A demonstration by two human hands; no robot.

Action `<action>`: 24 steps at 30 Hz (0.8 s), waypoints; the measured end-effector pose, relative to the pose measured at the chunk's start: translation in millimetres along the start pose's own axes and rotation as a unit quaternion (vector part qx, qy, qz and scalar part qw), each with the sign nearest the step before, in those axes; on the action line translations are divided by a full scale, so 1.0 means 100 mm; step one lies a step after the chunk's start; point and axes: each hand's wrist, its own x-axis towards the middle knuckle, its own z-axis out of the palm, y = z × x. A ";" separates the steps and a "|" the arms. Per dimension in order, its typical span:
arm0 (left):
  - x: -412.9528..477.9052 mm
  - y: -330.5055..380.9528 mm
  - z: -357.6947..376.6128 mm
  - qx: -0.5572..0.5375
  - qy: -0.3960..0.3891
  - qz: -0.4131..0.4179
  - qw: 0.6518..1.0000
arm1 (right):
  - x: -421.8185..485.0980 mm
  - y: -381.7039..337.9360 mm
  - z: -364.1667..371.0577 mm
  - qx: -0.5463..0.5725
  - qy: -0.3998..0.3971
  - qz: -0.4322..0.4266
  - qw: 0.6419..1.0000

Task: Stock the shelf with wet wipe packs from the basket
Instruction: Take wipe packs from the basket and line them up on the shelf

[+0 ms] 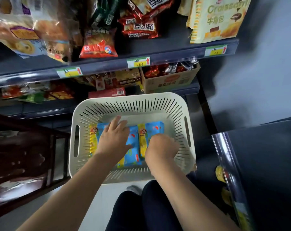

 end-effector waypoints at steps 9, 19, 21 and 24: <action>-0.04 -0.08 -0.09 -0.267 -0.033 0.040 0.962 | -0.23 0.14 -0.22 0.258 0.125 -0.148 0.947; -0.48 -0.23 -1.20 -0.558 0.071 -0.068 0.824 | -0.90 0.56 -1.05 0.405 0.319 -0.166 0.841; -0.61 -0.20 -1.47 -0.591 0.109 -0.059 0.797 | -1.15 0.66 -1.24 0.413 0.357 -0.185 0.817; -0.86 -0.11 -1.83 -0.627 0.141 -0.029 0.765 | -1.57 0.79 -1.47 0.420 0.420 -0.223 0.773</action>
